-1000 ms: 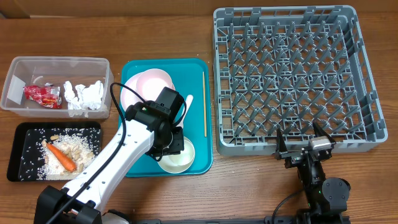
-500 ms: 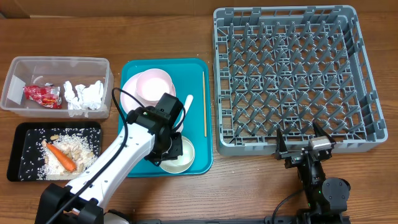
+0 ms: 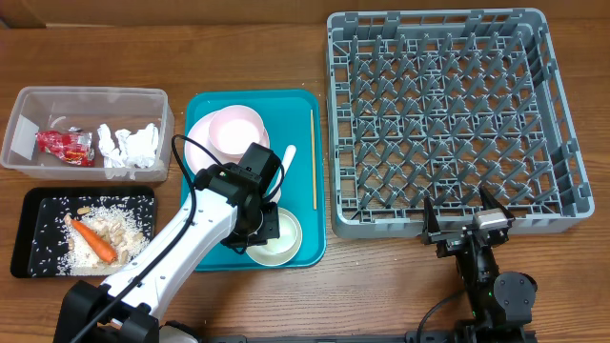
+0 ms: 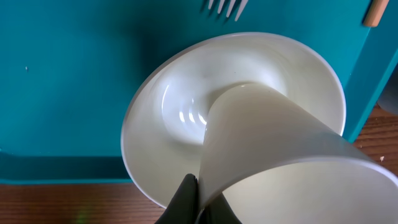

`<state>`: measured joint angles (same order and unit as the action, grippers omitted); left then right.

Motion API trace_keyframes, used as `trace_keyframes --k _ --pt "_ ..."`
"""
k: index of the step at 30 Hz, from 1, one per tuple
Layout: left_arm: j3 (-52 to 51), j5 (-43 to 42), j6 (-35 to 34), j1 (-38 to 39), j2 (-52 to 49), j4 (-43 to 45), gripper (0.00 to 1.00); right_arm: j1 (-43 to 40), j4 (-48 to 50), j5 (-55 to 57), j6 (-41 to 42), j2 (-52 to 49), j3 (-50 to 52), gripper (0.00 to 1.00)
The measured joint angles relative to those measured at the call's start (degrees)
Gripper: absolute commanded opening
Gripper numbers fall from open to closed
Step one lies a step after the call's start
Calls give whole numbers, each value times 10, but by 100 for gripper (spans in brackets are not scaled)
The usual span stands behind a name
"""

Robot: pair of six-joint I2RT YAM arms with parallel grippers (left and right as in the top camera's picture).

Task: Sort waste into correct bins and load items into the dishwasher rack
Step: 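Lower the left gripper and grasp the white cup's rim, then lift the white cup off the saucer and carry it right toward the rack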

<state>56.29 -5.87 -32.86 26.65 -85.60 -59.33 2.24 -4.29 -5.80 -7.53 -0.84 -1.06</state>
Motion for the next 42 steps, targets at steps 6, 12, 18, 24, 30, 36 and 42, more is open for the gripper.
trace_keyframes --k 6,12,18,24,30,36,42 --pt "12 8 5 0 0 -30 4 0 0 0 0 0 0 100" --pt "92 45 13 0 0 -99 4 0 0 0 0 0 0 100" --pt "183 64 16 0 0 -160 4 0 0 0 0 0 0 100" --pt "243 64 44 0 0 -173 4 0 0 0 0 0 0 100" --pt "304 5 94 0 0 -190 4 0 0 0 0 0 0 100" --pt "353 -48 137 0 0 -200 4 0 0 0 0 0 0 100" --pt "364 -62 151 0 0 -200 4 0 0 0 0 0 0 100"
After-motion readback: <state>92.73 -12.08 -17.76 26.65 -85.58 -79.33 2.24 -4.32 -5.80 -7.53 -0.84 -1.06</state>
